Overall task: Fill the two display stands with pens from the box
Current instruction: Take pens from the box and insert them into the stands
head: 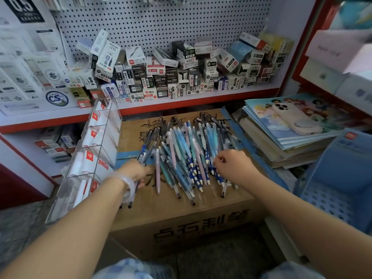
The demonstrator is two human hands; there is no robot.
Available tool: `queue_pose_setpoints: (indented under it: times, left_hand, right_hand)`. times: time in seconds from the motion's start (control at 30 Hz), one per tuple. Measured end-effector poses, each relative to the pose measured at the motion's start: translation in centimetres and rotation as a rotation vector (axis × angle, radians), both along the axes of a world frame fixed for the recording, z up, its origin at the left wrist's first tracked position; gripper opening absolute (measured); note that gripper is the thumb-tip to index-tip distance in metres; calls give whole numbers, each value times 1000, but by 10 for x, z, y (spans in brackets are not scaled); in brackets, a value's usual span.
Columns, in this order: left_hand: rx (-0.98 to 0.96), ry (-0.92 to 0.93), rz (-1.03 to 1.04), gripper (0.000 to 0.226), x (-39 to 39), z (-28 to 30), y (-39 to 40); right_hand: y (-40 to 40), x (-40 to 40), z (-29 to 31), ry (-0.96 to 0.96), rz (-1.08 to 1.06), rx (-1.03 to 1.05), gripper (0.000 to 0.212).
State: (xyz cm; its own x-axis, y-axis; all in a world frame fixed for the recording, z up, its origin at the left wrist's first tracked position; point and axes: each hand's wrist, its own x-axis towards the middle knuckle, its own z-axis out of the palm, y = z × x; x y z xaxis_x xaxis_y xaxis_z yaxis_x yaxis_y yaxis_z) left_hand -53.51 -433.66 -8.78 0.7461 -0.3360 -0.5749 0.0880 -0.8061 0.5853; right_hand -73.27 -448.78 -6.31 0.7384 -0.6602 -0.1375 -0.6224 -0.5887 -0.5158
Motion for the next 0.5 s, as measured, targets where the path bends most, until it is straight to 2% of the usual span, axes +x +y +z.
queue_pose_setpoints:
  times: [0.17,0.33,0.4,0.5]
  left_hand:
    - [17,-53,-83,16,-12,18,14]
    - [-73,-115,-126,17,-25,38,23]
    - [-111,-177,-209,20,-40,50,23]
    - [-77,-312,-407,23,-68,71,19]
  right_hand:
    - [7,-16,3,25,-19,23,33]
    - [15,-28,13,-2,-8,81,32]
    - [22,-27,22,-97,-5,209,27]
    - [31,-28,44,-312,-132,517,22]
